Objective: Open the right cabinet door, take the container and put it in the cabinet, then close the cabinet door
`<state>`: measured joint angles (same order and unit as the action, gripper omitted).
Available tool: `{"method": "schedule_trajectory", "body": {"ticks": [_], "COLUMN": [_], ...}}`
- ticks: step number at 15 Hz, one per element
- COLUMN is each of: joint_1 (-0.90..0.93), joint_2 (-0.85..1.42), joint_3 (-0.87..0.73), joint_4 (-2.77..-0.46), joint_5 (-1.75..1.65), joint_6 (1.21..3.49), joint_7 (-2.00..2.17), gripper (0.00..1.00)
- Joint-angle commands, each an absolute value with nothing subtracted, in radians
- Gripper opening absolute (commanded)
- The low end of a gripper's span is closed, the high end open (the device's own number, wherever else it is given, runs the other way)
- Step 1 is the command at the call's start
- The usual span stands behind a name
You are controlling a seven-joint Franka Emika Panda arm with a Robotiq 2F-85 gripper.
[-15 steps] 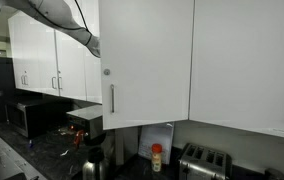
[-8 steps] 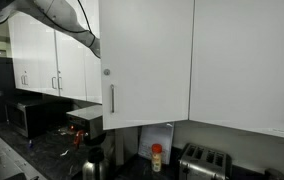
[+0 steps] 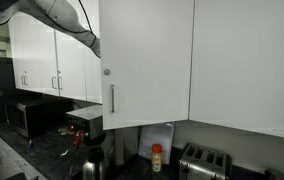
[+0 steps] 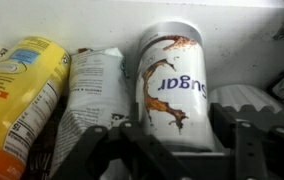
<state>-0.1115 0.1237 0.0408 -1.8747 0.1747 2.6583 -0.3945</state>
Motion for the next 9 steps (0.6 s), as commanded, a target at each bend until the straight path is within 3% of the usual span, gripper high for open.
{"method": "schedule_trajectory", "body": {"ticks": [1, 9], "joint_1": [-0.107, -0.108], "joint_2": [0.128, 0.057], "joint_3": [0.036, 0.042], "joint_4": [-1.846, -1.91], "joint_5": [0.199, 0.275], "joint_6": [2.642, 2.597], "joint_7": [-0.439, -0.511], "gripper": [0.99, 1.0]}}
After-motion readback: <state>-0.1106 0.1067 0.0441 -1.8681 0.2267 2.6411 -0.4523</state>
